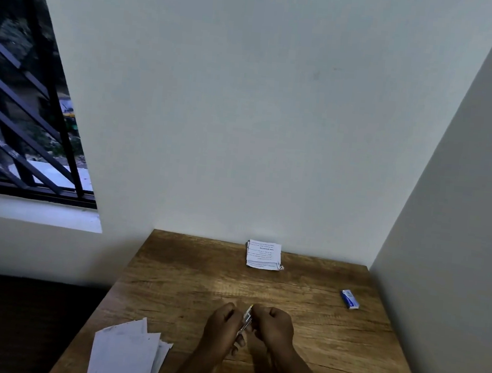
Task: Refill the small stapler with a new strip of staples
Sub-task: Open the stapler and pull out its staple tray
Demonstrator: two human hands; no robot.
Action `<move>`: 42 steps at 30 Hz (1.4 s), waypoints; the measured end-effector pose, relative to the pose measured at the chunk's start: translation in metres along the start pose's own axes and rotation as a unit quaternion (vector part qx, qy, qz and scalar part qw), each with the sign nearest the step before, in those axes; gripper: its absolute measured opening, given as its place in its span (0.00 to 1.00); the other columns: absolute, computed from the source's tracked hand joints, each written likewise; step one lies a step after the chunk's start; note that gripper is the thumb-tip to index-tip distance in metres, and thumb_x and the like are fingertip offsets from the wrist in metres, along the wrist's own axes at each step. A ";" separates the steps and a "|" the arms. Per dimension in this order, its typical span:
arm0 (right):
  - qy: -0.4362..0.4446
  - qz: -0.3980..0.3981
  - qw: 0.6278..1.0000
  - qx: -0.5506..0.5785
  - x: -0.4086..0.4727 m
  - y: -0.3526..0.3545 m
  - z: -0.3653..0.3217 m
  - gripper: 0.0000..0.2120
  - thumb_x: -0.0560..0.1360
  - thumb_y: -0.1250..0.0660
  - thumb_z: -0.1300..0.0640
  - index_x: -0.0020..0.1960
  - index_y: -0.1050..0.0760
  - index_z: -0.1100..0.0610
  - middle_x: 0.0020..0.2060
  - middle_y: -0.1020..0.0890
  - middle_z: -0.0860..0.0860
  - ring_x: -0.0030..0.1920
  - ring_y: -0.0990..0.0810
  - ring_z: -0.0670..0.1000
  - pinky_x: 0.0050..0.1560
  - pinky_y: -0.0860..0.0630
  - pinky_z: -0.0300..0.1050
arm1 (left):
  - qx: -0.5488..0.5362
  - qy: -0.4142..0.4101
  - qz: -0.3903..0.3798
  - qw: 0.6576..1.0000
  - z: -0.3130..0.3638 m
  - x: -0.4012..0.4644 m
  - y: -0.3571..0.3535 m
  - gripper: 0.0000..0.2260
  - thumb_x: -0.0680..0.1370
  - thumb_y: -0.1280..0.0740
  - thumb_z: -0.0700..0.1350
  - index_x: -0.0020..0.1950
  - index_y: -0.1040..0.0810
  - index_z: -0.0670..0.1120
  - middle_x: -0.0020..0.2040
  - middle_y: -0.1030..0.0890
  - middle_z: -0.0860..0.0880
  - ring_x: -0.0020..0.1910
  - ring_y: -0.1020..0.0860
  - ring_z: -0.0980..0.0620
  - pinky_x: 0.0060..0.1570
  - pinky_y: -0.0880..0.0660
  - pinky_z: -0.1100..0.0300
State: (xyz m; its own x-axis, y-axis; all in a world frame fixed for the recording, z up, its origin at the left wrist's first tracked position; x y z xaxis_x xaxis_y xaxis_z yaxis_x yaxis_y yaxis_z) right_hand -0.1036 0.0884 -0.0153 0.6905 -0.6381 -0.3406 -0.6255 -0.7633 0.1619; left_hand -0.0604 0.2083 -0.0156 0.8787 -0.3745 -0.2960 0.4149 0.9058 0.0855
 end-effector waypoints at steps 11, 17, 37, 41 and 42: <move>-0.031 -0.011 0.998 0.051 0.016 0.024 0.007 0.14 0.69 0.30 0.61 0.24 0.21 0.57 0.24 0.20 0.55 0.23 0.27 0.50 0.26 0.34 0.40 | -0.074 0.116 -0.146 0.980 -0.009 0.001 -0.005 0.06 0.73 0.31 0.38 0.48 0.25 0.42 0.49 0.19 0.34 0.43 0.20 0.40 0.36 0.21 0.51; 0.020 -0.103 0.988 0.112 0.010 0.024 -0.003 0.05 0.70 0.28 0.64 0.36 0.21 0.61 0.30 0.20 0.55 0.29 0.25 0.50 0.32 0.29 0.43 | -0.087 0.121 -0.230 0.962 -0.022 0.003 -0.008 0.07 0.76 0.31 0.46 0.52 0.17 0.48 0.47 0.13 0.46 0.47 0.15 0.47 0.40 0.18 0.51; -0.019 -0.053 0.991 0.123 0.012 0.013 0.017 0.07 0.71 0.26 0.62 0.36 0.22 0.61 0.28 0.20 0.55 0.26 0.24 0.49 0.28 0.27 0.40 | -0.124 0.069 -0.092 0.986 -0.027 0.013 -0.011 0.07 0.77 0.34 0.37 0.46 0.16 0.43 0.36 0.15 0.46 0.34 0.18 0.49 0.36 0.21 0.56; -0.145 -0.066 0.962 0.221 -0.003 -0.006 0.039 0.20 0.75 0.33 0.47 0.41 0.21 0.65 0.29 0.23 0.61 0.27 0.26 0.54 0.30 0.30 0.45 | 0.055 -0.008 -0.009 0.998 -0.023 0.013 -0.010 0.06 0.73 0.31 0.42 0.40 0.15 0.46 0.35 0.16 0.43 0.36 0.17 0.45 0.38 0.22 0.52; -0.168 -0.067 0.946 0.270 -0.003 -0.011 0.042 0.22 0.77 0.38 0.47 0.48 0.22 0.67 0.34 0.22 0.63 0.30 0.24 0.56 0.33 0.29 0.47 | 0.122 -0.034 0.025 0.992 -0.021 0.012 -0.010 0.05 0.72 0.30 0.44 0.42 0.15 0.45 0.38 0.17 0.45 0.39 0.17 0.44 0.41 0.22 0.53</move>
State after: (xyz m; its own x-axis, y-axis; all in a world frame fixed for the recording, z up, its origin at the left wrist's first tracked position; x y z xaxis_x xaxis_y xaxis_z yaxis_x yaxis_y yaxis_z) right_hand -0.1138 0.1034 -0.0546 0.6791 -0.4018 -0.6144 -0.6975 -0.6140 -0.3695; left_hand -0.0587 0.1991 -0.0396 0.9102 -0.3500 -0.2216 0.4076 0.8521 0.3283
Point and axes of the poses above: each hand's wrist, its own x-axis towards the middle knuckle, its own y-axis out of the back of the hand, z = x × y, the point moved 4 cm from there along x, towards the middle knuckle
